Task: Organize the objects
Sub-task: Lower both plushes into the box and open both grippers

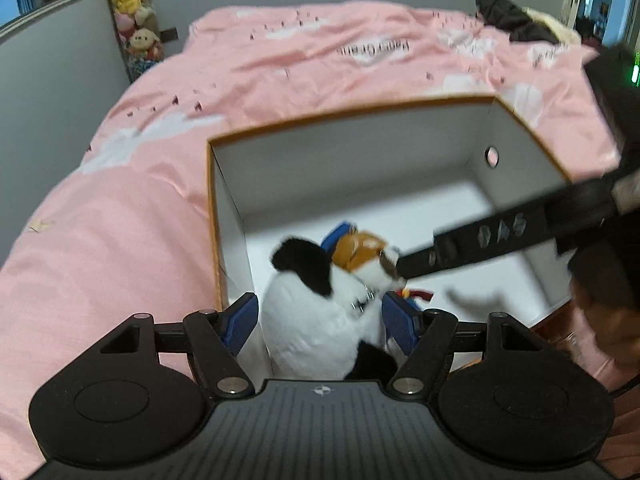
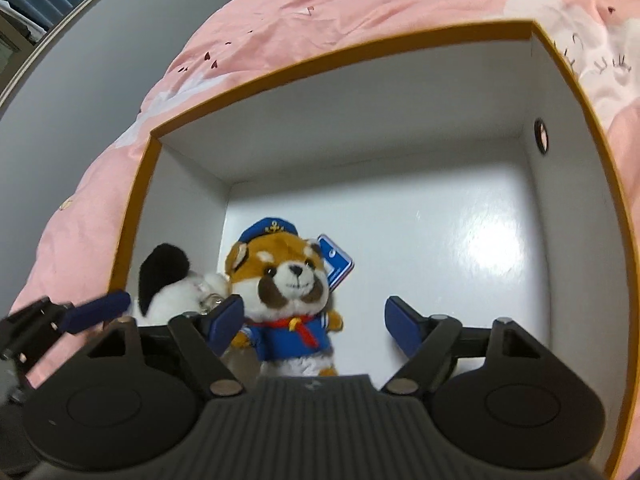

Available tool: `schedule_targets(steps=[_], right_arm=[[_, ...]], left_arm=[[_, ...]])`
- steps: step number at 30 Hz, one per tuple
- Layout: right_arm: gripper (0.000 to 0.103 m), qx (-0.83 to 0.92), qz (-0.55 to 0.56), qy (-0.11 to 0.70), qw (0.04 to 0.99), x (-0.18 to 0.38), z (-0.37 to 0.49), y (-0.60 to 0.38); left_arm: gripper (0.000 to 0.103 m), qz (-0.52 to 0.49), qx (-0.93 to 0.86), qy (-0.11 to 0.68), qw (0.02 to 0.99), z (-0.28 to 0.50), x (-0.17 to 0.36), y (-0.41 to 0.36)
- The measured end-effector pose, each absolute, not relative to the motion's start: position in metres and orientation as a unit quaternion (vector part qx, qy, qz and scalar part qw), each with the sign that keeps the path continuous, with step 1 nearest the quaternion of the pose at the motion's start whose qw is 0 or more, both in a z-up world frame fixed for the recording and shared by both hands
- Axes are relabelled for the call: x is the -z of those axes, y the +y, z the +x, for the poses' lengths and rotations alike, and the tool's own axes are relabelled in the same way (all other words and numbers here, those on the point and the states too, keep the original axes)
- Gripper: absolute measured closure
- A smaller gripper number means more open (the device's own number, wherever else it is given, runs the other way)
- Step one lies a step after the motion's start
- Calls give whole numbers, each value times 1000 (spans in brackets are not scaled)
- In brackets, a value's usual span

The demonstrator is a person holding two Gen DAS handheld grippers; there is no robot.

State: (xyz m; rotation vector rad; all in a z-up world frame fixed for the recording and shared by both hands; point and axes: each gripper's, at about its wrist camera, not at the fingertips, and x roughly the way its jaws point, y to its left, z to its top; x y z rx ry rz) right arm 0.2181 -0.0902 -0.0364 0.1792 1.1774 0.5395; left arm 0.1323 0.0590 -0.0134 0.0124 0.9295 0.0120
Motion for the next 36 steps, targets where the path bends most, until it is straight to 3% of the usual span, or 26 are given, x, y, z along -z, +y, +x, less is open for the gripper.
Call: schedule_targets(steps=[5,9,13,15,23,25,28,36], right_arm=[[41,-270,88,565,775,45,215,-80],[53,-273,87,581,762,54,215,-75],[56,-264,91,586,761,56,215,-80],[56,-260,94,586,762,55,216,-81],[56,-263,90,584,763,56,219,-74],[59,-262,89,584,763,58,221,-71],[74,-266,101,597,750,67,223,-69],[76,-283,97,621,724,75,217,-57]], left_arm=[[47,-31,-7,460,887,141,10,71],[53,-53,6,476,878,144,18,74],[64,-25,-6,506,862,143,24,69],[75,-17,-14,535,845,146,36,67],[75,-15,-17,523,852,147,33,67],[75,-15,-16,509,860,147,27,68],[75,-26,-16,497,867,149,24,71],[75,-8,-20,508,861,157,37,70]])
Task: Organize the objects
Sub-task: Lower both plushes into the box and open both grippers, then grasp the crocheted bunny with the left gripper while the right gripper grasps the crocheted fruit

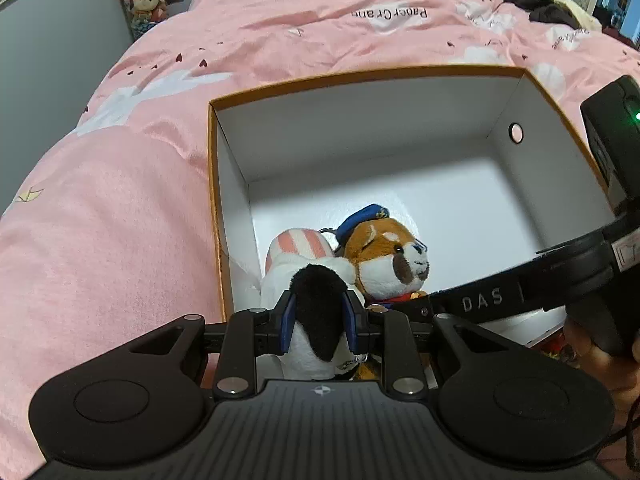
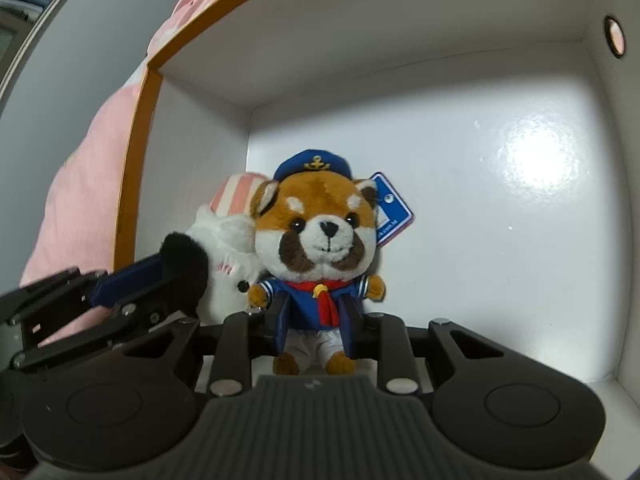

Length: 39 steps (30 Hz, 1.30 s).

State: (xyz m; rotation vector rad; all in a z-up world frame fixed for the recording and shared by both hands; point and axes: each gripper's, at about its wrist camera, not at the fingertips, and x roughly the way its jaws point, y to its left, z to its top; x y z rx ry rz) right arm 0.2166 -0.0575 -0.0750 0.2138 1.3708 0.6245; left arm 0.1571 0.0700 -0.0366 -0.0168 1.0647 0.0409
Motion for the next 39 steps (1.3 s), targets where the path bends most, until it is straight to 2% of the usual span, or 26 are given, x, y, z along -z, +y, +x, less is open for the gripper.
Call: schedule_targets(steps=[5,12,13,15,21,24,25,26,28,32,35,39], right_arm=[[75,-280,79,609,738,67,211,-54],[74,-300,62,502,809,7,165,-73],[73,-302,57,488,817,-2,159,-76],[63,-307,51,470,826,-16,143,-82],[56,-297,32,468,832,-18,101,-99],[50,-286,23,480,829,-13,84,-112],[49,-281,24,488,826,-9,80,-116],[48,-275,24,495,824,-5,77,-118],[48,-257,16,508,822,1,68,-126],[47,-229,-9,509,829,8,48,-140],[41,-207,-26,503,839,8,39,-147],[43,-188,-21,492,850,5,42,-154]], left_arm=[[75,-5,-21,497,867,151,33,70],[75,-14,5,437,899,112,-4,61],[75,-22,14,437,899,106,-7,60],[75,-36,23,438,898,95,-10,60],[75,-73,42,459,884,65,-3,60],[68,-95,51,476,873,54,8,57],[63,-101,51,482,869,50,12,55],[52,-106,52,488,865,48,16,53],[45,-114,53,498,858,43,25,50],[45,-141,36,528,836,40,48,48],[45,-165,30,539,826,42,62,49],[42,-178,25,548,817,47,77,49]])
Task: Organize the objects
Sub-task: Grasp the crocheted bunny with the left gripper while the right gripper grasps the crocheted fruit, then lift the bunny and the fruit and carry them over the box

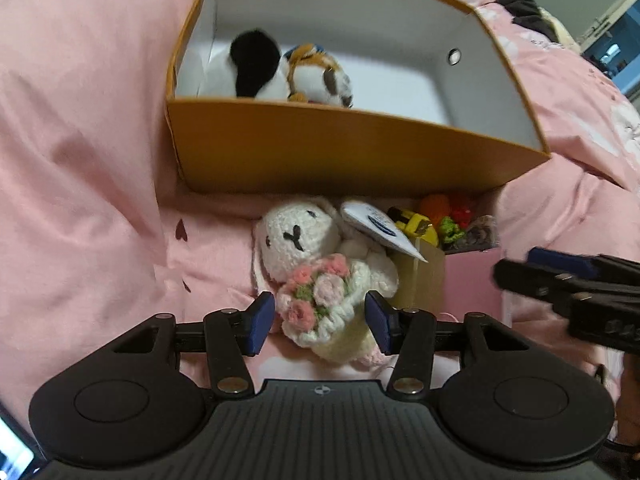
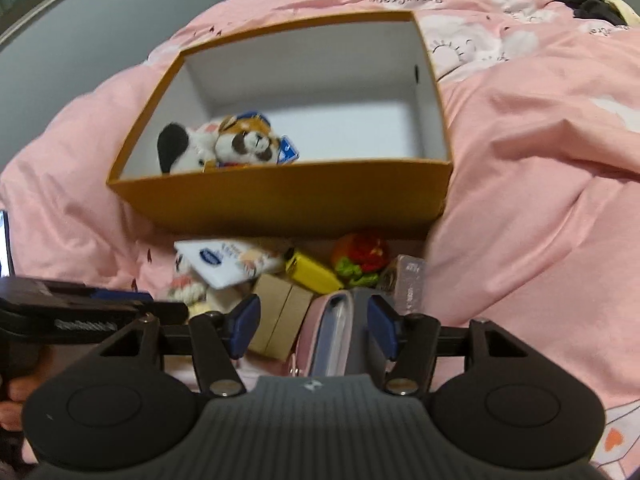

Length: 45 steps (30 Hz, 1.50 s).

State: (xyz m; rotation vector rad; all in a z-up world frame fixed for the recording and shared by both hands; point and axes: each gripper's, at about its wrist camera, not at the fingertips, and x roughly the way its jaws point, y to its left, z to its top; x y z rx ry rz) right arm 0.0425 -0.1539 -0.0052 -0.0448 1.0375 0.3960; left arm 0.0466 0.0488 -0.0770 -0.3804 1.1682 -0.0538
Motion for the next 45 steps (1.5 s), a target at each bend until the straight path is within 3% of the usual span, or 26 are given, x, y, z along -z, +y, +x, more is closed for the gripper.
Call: schedule_targets(steps=[4,11,20,26,32,39,45], right_arm=[[44,-174,-26,487,855,5,56,-152],[61,-168,-45,518,838,26,97,-141],[60,-168,-84,561,806,61,138,-129],[52,-175,-75,579,793,77,149,-125],[55,-169,-75,575,797,81,147,-120],[55,-154,-30,505,849,37,104,-129],[55,-134,18,457,879,12,73,-141]], left_arm=[[39,-196,30,554,809,55,85,50],[35,-200,42,573,793,61,100,49],[32,-195,49,582,788,71,107,46],[27,-193,53,593,780,79,115,46],[25,-189,62,603,772,86,121,45],[28,-184,68,610,768,88,120,45],[41,-157,65,610,774,83,106,39]])
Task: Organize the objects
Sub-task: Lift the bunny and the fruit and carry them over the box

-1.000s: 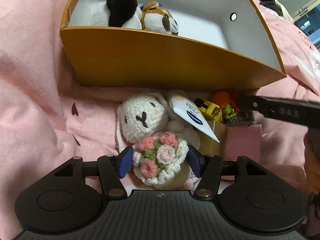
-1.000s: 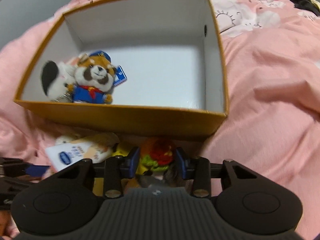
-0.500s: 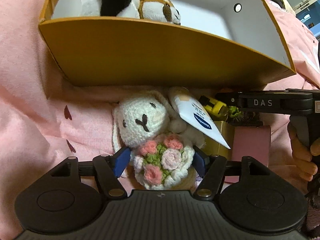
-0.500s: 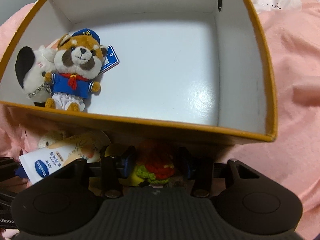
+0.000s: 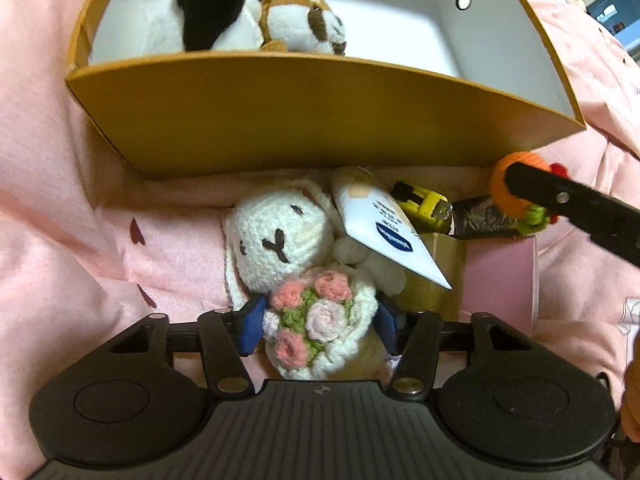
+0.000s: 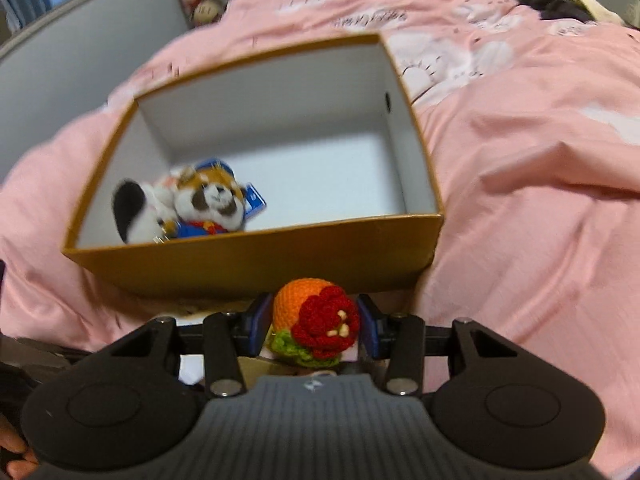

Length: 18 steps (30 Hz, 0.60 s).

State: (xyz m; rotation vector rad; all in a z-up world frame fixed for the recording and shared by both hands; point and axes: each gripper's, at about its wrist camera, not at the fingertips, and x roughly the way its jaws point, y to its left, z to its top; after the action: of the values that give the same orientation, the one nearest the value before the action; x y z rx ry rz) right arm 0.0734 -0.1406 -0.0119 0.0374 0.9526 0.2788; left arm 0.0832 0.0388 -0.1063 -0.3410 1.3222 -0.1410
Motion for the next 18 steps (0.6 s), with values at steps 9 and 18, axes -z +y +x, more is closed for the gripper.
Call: schedule_targets(steps=[9,18], right_arm=[[55,-107,52,418,901,-3,22,-164],[55,-101,79,377,917,-20,-8,-184]], left_arm=[[46,-150,37,594,789,66,75,38],[47,-131,35,527,839,24,-3,42]])
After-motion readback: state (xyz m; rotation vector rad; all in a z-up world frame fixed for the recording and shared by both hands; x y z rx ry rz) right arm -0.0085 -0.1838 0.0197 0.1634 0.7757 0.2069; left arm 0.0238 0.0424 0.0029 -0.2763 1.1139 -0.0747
